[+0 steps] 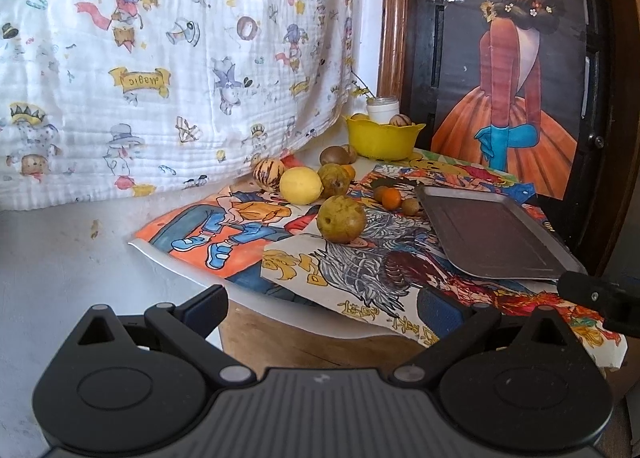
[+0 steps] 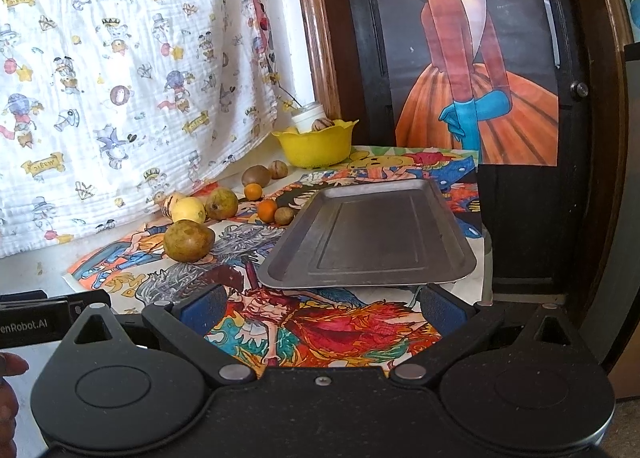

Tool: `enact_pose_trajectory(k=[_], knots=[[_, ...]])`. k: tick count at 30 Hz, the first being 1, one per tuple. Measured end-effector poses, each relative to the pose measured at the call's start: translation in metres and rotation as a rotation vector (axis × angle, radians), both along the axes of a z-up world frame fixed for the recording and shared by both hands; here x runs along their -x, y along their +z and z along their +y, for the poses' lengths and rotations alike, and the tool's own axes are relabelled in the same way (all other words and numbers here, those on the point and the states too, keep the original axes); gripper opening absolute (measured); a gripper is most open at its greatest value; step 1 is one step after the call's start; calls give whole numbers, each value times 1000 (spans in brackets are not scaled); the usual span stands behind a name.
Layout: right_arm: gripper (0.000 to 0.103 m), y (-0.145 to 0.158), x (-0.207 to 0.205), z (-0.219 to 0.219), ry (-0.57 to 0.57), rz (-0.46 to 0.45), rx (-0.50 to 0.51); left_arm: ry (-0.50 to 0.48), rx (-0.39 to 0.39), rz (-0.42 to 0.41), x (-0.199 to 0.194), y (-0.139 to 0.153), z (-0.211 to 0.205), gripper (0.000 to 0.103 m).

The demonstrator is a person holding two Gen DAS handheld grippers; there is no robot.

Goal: Organize fruits

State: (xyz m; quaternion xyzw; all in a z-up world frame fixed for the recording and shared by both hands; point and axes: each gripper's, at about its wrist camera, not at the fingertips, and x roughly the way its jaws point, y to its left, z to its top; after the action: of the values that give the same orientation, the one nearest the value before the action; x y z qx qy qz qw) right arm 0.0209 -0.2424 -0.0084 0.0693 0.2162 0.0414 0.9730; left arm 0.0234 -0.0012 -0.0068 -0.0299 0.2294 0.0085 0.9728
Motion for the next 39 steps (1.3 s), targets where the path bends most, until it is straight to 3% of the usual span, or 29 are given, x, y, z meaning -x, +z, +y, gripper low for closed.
enact_pose_trajectory(k=[11,15,20,27,32,39], knots=[[103,15,-14,-13,34,-13,-60,-1,-11,53,-23,11,-3,103],[103,23,-30,-20,88,16,-116,-2,-17,70,-35,16,0,103],[103,35,-62,-20,141,35,-94,-25,-23,73,-57,20,5,103],[103,42,-124,-20,238,97,-25,-98,-56,52,-92,22,4,103],[102,42,-174,-6,353,145,98,-123,-81,60,-120,15,4,102],[99,21,-231,28,549,186,298,-101,-15,129,-156,2,6,102]])
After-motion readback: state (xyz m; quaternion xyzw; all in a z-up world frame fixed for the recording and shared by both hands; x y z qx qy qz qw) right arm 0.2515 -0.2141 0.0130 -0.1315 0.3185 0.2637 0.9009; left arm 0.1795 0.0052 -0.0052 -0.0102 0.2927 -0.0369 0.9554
